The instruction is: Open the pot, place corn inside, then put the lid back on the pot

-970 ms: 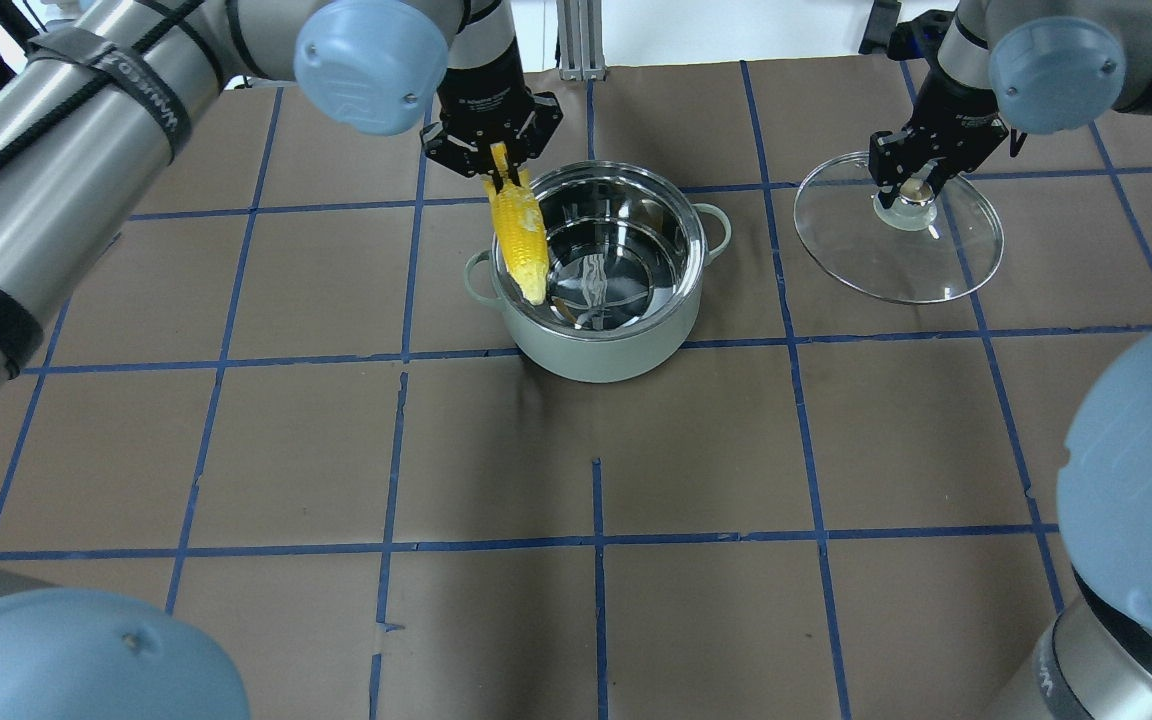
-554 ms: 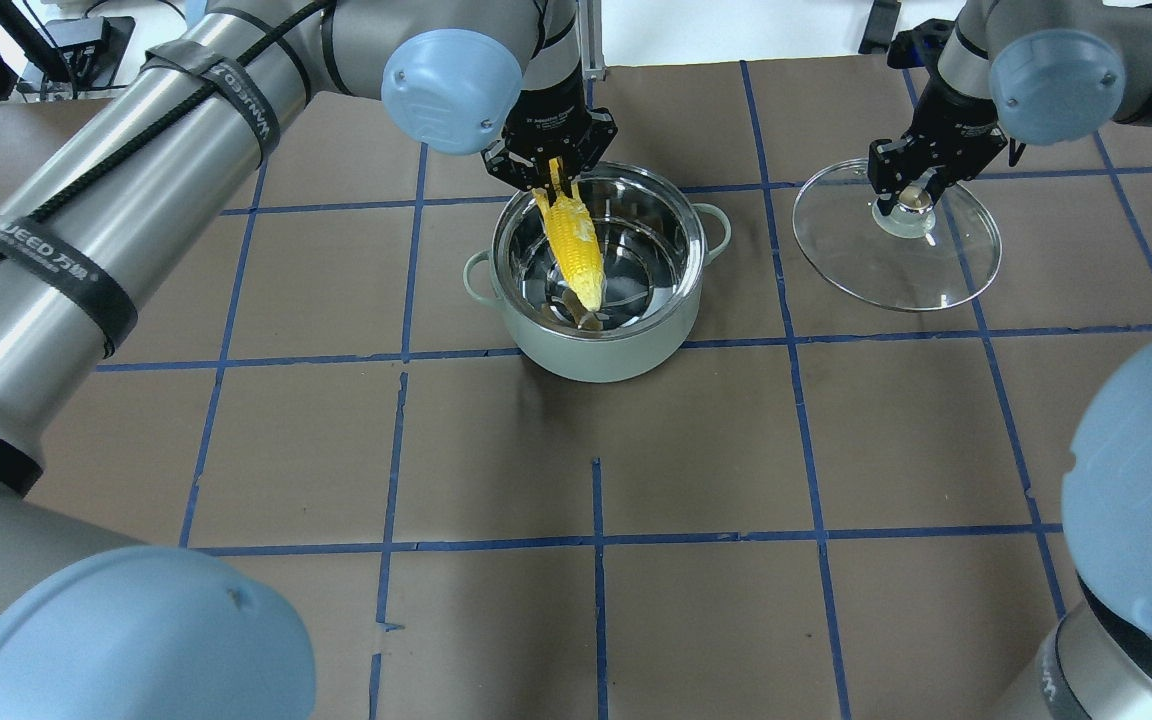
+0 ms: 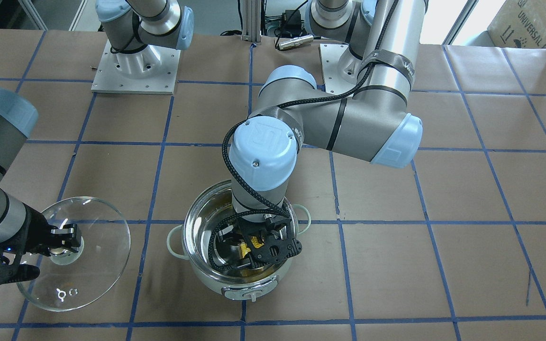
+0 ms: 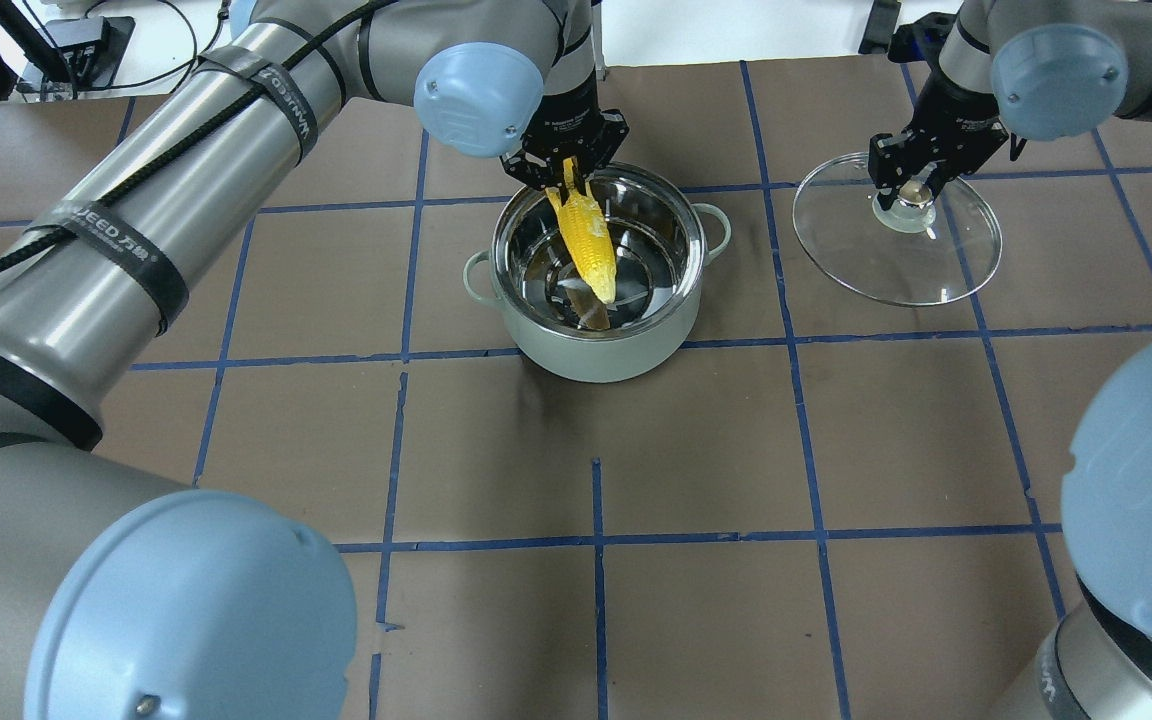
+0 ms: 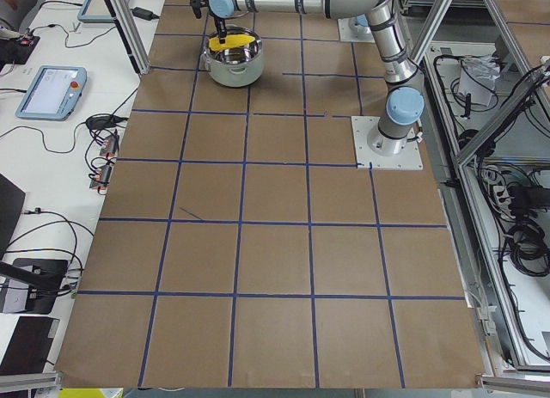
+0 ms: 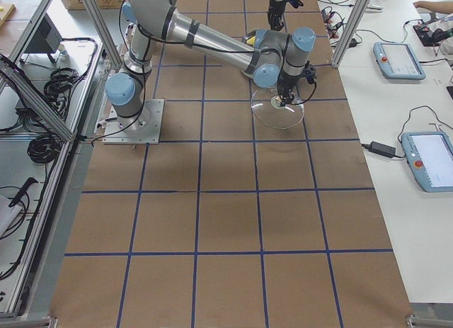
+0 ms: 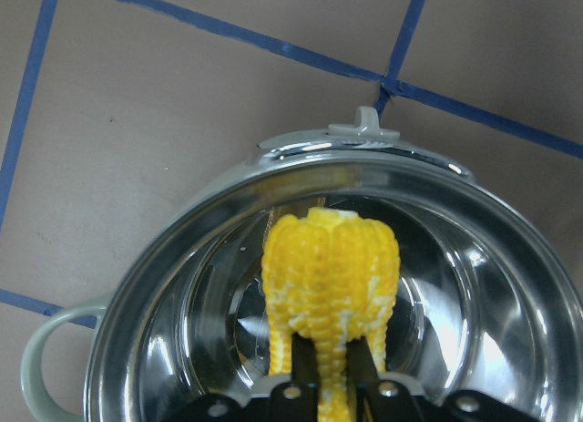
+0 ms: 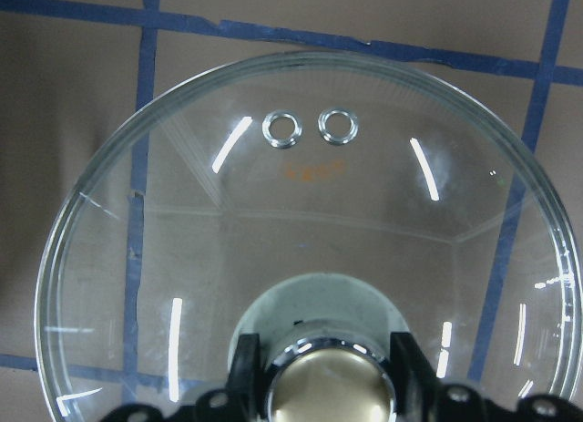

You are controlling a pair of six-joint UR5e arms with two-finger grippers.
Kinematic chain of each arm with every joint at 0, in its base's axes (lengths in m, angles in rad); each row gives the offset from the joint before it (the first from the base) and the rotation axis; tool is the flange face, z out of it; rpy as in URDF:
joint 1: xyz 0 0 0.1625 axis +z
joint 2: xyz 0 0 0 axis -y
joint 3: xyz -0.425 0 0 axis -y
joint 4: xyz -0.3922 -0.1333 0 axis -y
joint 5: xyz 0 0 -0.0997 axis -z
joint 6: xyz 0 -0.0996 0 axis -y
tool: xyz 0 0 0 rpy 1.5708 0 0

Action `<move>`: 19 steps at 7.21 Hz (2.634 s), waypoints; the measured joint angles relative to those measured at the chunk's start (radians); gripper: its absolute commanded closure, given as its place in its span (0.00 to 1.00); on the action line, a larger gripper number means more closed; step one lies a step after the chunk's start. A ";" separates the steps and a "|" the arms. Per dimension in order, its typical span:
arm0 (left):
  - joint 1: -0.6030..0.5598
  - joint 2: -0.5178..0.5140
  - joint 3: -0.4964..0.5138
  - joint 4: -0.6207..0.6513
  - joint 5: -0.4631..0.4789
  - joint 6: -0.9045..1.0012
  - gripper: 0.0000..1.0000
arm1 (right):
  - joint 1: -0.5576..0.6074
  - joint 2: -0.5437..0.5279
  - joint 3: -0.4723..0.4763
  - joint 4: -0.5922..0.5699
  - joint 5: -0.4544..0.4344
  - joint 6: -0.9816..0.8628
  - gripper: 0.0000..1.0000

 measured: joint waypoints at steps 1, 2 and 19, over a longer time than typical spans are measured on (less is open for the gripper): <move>-0.005 -0.002 0.001 0.000 0.000 -0.001 0.00 | 0.000 0.000 -0.004 0.001 0.000 -0.001 0.92; -0.007 -0.002 0.000 -0.002 -0.001 -0.001 0.00 | 0.000 0.000 -0.004 0.001 0.000 -0.001 0.92; 0.400 0.423 -0.304 -0.176 -0.003 0.633 0.00 | 0.559 -0.013 -0.118 0.019 -0.070 0.644 0.91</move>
